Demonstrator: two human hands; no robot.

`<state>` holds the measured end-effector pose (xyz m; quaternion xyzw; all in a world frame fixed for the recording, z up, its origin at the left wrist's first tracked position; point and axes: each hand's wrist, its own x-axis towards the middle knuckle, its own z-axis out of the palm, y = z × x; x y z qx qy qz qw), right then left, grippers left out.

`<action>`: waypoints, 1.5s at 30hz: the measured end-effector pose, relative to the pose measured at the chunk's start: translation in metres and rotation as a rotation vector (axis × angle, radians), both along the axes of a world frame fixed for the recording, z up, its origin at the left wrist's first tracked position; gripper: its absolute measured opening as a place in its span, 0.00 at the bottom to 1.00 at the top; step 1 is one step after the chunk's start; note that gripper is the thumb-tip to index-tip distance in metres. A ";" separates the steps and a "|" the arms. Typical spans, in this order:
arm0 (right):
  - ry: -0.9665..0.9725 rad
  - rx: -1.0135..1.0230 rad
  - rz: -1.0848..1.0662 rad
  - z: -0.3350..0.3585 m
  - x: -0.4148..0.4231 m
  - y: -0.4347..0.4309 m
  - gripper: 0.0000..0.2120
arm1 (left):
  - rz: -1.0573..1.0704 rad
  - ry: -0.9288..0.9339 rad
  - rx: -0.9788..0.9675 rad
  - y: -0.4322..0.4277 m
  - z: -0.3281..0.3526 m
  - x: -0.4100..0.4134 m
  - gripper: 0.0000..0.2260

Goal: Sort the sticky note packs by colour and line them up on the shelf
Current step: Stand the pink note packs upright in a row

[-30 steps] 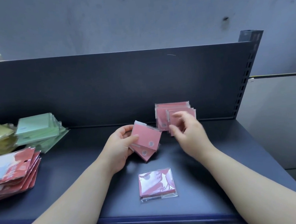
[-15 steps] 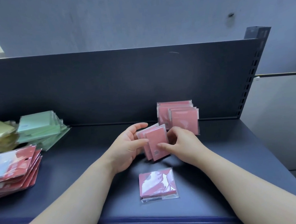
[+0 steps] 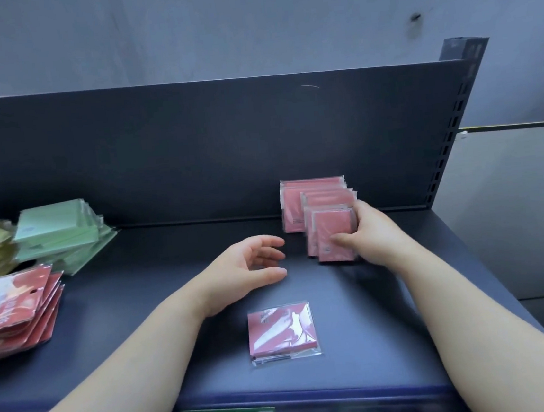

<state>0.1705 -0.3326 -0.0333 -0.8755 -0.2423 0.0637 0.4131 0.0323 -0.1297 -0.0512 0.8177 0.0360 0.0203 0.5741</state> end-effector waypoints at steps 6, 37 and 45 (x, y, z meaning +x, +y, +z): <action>-0.054 -0.031 -0.133 -0.005 0.010 -0.004 0.18 | -0.112 0.053 0.317 -0.004 0.005 -0.004 0.09; 0.165 0.034 0.362 -0.007 -0.042 0.021 0.12 | 0.114 -0.051 0.230 -0.013 0.006 -0.007 0.24; 0.574 0.454 0.294 -0.004 -0.033 0.017 0.13 | 0.225 0.017 -0.344 -0.014 0.011 -0.004 0.06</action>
